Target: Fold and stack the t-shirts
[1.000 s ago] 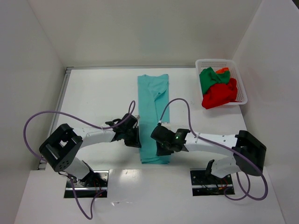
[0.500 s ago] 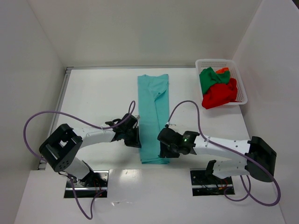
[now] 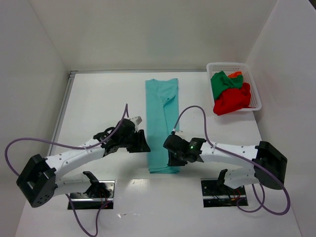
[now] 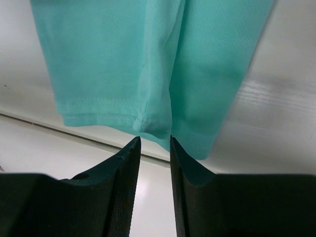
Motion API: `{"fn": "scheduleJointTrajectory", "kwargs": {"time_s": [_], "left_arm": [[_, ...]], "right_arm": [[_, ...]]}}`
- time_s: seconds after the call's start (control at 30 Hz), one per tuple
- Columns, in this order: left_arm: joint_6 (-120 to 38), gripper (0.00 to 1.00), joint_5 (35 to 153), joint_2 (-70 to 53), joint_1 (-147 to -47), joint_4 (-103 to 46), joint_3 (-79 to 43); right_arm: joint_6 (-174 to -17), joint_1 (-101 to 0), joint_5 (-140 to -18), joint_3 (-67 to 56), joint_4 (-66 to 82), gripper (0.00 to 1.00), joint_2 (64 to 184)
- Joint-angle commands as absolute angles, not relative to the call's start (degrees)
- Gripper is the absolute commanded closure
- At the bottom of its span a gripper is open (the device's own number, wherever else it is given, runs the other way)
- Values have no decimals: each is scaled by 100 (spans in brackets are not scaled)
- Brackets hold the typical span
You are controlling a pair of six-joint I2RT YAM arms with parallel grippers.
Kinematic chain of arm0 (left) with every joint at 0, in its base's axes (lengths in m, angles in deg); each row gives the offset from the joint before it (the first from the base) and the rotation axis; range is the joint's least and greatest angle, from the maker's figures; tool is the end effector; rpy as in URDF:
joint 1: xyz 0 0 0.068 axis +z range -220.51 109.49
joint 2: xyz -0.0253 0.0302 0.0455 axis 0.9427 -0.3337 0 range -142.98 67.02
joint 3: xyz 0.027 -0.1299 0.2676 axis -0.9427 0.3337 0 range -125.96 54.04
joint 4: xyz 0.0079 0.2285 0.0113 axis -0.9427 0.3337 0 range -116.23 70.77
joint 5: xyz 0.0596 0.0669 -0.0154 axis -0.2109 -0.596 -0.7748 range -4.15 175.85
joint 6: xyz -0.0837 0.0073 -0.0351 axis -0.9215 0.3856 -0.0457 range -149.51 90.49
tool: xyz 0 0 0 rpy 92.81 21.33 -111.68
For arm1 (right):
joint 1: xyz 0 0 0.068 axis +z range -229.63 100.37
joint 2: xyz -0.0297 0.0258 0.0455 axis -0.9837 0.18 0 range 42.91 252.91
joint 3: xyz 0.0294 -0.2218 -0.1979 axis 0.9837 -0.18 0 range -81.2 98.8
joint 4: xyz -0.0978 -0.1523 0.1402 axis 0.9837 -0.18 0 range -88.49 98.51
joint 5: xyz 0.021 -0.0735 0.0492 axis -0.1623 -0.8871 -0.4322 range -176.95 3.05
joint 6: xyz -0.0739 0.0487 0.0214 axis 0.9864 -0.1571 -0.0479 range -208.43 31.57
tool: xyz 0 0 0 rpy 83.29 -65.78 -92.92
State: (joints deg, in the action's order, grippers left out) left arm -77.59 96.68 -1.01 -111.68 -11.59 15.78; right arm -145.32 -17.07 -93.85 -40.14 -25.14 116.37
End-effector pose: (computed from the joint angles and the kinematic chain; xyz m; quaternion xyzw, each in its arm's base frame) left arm 0.1657 -0.1651 0.2231 -0.0189 0.9183 -0.3328 0.2134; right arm 0.1054 0.1815 0.1887 -0.0359 0.9759 0.1492 0.1552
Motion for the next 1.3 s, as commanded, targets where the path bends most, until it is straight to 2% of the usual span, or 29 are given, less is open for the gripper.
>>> {"fn": "scheduleJointTrajectory", "kwargs": {"time_s": [0.0,0.33,0.4,0.53,0.63,0.97,1.27], "left_arm": [[-8048,48,9763,128,-11190,-1242,1862],[-8049,45,10106,-249,-11348,-1550,1993],[-8049,47,10176,-320,-11401,-1681,1993],[-8049,57,10247,-548,-11454,-1814,1941],[-8049,57,10247,-750,-11585,-1814,1880],[-8049,45,10071,-1059,-11815,-1700,1712],[-8049,46,9755,-1128,-11867,-1472,1659]], "right_arm": [[-14320,-1653,-9627,-3646,-2234,64,11762],[-14090,-1653,-9978,-3013,-2357,64,11982],[-14090,-1653,-9978,-3161,-2173,69,11929],[-14143,-1653,-9899,-3523,-1883,90,12095],[-14205,-1653,-9777,-3698,-1830,90,12289],[-14310,-1653,-9846,-3945,-1935,89,12254],[-14363,-1653,-9847,-3998,-1997,88,12052]]}}
